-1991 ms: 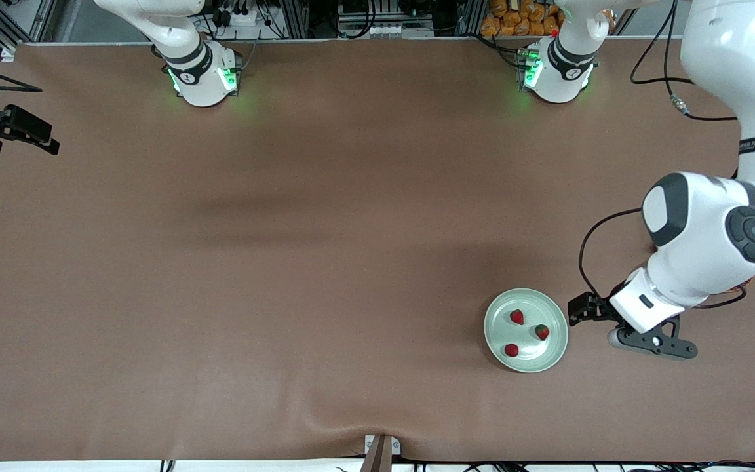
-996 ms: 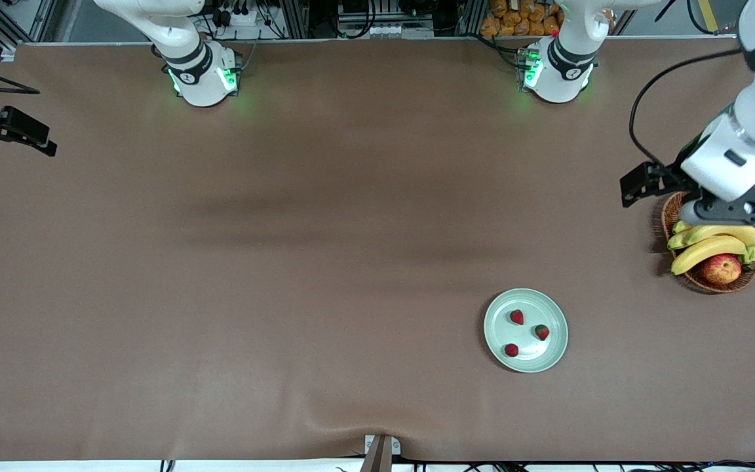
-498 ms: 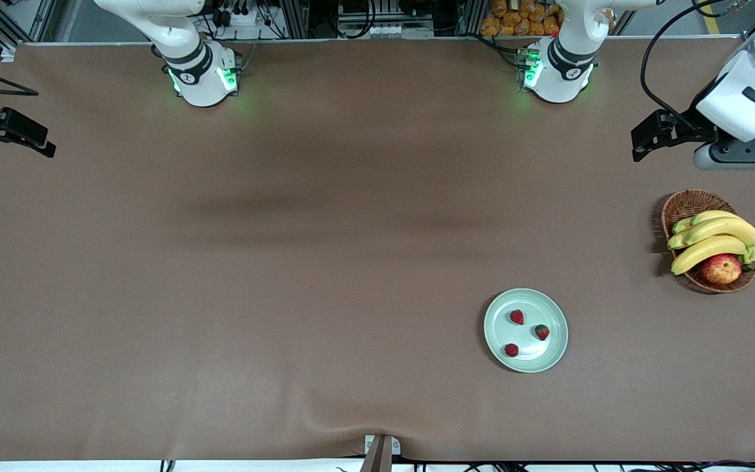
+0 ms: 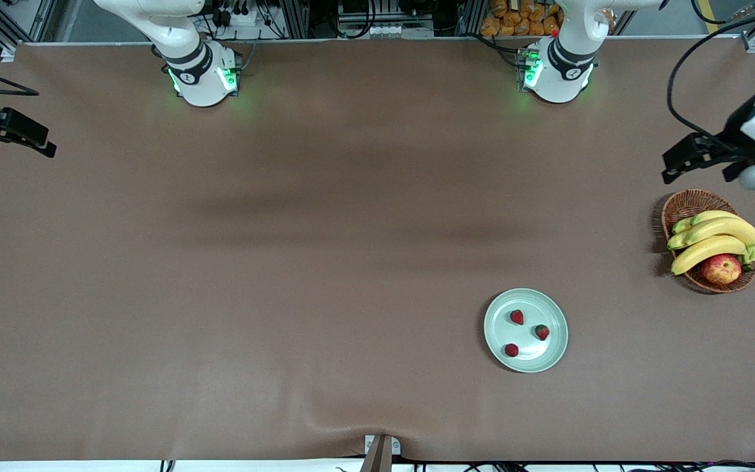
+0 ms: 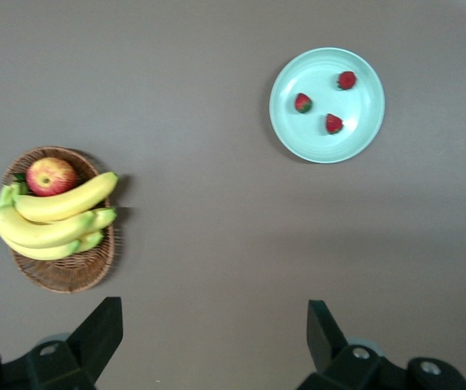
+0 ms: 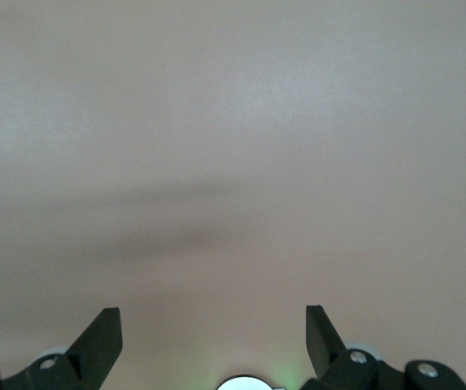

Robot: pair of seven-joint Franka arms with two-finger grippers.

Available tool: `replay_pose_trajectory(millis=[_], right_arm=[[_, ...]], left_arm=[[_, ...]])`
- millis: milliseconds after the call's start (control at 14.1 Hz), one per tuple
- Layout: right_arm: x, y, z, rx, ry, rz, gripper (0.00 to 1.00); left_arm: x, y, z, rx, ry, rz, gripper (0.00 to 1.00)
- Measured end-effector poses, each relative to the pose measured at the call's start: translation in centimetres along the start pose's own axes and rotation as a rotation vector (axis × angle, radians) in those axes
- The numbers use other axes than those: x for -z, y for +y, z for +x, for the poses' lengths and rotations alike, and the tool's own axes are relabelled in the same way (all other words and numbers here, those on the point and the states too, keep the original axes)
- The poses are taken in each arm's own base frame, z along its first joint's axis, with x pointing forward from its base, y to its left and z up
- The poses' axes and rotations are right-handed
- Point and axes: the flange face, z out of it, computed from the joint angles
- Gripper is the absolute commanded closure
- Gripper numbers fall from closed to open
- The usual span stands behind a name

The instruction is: Collect all strawberries into plate

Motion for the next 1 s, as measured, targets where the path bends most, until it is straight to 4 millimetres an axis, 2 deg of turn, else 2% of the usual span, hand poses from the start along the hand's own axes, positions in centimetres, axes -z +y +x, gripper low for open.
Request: replay_pose_trajectory(millis=[142,996], right_arm=[[0.0,0.0,0.0,0.0,0.0,0.0,0.0],[0.0,0.0,0.0,-0.001,0.0,0.0,0.0]], left_arm=[[0.14,-1.62,0.11,-0.006,0.004,0.0,0.0],[0.35,-1.15,0.1,-0.017,0.009,0.0,0.0]])
